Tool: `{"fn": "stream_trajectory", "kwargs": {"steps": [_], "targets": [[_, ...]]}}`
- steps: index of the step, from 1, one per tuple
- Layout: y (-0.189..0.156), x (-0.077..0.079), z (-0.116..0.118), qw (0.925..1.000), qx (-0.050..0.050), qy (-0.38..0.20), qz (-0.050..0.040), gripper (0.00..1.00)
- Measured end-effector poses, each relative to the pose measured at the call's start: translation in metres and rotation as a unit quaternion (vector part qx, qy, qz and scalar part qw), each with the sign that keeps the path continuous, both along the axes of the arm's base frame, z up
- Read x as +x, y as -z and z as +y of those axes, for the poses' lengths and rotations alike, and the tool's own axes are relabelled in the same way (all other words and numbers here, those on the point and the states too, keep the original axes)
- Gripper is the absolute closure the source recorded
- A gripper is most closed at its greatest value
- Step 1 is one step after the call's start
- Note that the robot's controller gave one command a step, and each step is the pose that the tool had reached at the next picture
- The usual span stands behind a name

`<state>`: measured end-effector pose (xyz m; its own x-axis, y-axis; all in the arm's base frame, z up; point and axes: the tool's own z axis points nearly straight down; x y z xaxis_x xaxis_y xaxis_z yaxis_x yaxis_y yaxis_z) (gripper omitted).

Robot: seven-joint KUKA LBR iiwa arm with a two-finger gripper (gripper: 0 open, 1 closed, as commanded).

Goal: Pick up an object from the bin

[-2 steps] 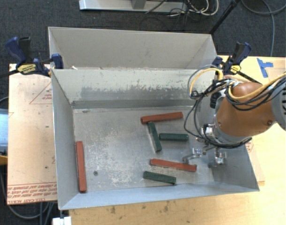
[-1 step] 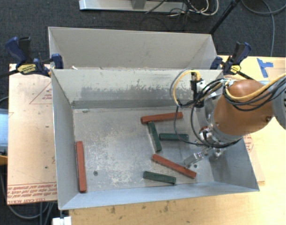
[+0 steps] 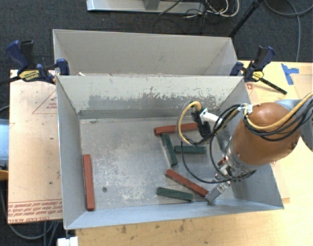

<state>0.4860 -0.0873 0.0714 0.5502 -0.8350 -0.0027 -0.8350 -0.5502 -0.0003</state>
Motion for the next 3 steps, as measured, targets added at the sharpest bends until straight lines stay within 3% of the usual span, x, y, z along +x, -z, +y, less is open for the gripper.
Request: {"fn": "stream_trajectory", "kwargs": {"steps": [1, 2, 3], "targets": [[0.002, 0.007, -0.026, 0.9494, 0.004, -0.314, -0.0007, 0.0], [0.002, 0.034, -0.019, 0.9675, 0.003, -0.253, -0.0022, 0.0], [0.003, 0.058, -0.05, 0.8834, 0.013, -0.468, -0.0028, 0.0]]}}
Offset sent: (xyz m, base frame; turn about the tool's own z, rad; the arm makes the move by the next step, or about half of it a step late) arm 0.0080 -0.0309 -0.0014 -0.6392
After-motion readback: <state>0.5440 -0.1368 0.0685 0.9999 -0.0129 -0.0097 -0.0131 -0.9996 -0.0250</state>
